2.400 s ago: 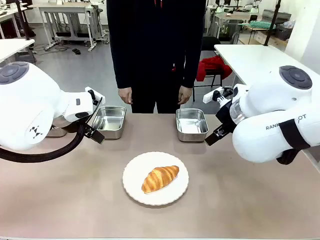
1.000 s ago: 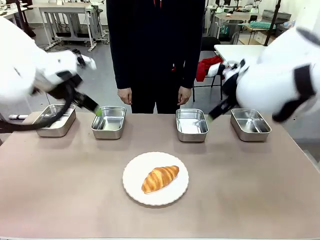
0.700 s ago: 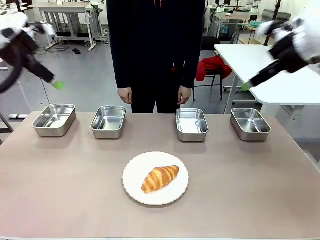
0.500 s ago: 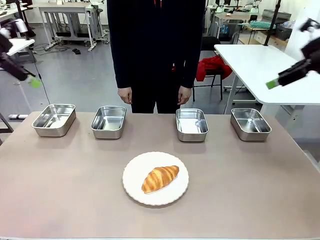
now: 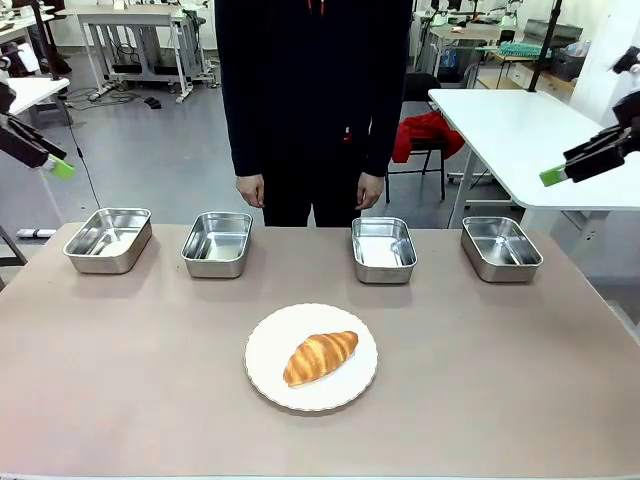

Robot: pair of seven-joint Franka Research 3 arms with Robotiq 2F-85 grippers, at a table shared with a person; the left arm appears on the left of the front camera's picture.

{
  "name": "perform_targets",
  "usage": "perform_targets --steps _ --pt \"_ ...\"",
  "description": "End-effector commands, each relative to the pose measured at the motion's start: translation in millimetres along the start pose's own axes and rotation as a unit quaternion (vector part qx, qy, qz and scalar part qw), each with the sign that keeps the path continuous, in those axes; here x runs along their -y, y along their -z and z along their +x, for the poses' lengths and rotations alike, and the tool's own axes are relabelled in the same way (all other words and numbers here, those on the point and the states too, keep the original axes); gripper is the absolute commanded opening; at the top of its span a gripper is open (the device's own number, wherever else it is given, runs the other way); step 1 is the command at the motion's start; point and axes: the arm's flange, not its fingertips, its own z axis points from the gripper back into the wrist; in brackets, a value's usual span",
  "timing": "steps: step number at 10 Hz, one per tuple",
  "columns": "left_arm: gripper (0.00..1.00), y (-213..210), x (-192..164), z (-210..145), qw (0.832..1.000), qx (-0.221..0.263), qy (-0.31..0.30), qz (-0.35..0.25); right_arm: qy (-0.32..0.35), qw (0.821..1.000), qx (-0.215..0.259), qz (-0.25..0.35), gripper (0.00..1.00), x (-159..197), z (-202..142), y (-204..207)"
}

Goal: Place the bread in the container.
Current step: Place the Butter Roll into the Airtight Container indicated by the human.

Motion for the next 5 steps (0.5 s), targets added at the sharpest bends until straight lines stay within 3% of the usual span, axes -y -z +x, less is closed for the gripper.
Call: perform_targets --steps 1,3,5 --pt "1.0 -5 -6 -10 1.0 0.005 0.003 0.003 0.004 1.0 0.003 0.0 1.0 2 -5 -3" --pt "1.0 -33 -20 -32 0.999 0.017 -0.024 0.03 -0.007 1.0 0.009 -0.014 1.0 59 -19 -28" --pt "1.0 -57 -26 -52 0.997 0.059 -0.036 0.034 -0.008 0.999 0.034 0.006 1.0 81 -35 -42"
